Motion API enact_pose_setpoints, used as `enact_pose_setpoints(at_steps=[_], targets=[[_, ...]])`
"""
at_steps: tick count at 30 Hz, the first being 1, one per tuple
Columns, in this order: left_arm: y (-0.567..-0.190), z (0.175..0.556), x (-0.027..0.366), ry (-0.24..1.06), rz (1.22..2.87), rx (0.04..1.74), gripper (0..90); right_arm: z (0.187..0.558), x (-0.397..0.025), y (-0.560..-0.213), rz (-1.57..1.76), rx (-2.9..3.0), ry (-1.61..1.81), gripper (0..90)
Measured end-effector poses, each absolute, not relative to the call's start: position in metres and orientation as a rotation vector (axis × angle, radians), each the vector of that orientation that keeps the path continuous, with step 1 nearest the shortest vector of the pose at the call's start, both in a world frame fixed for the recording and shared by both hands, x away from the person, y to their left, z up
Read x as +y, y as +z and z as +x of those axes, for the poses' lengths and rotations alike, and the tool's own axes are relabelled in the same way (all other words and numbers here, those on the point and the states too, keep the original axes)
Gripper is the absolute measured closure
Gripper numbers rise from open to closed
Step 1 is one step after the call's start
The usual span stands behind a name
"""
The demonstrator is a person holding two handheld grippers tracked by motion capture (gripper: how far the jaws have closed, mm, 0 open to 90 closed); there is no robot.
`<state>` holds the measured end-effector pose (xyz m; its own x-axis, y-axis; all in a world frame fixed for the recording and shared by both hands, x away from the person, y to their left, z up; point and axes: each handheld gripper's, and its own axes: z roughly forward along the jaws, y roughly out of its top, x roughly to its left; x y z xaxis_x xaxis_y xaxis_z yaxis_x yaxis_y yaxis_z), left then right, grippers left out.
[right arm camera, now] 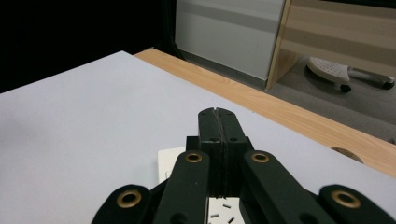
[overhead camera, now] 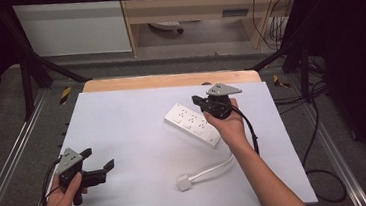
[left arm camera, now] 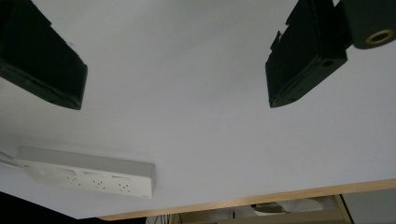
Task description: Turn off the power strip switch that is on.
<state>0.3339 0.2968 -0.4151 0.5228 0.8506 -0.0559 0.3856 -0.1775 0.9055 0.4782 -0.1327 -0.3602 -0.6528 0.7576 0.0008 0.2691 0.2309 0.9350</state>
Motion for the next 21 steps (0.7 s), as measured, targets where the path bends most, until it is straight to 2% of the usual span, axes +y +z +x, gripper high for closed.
enact_pose_setpoints(at_steps=[21], targets=[[-0.415, 0.334, 0.297, 0.586, 1.769, 1.035, 5.5, 0.482, -0.122, -0.382, 0.966, 2.137, 1.362, 90.0]])
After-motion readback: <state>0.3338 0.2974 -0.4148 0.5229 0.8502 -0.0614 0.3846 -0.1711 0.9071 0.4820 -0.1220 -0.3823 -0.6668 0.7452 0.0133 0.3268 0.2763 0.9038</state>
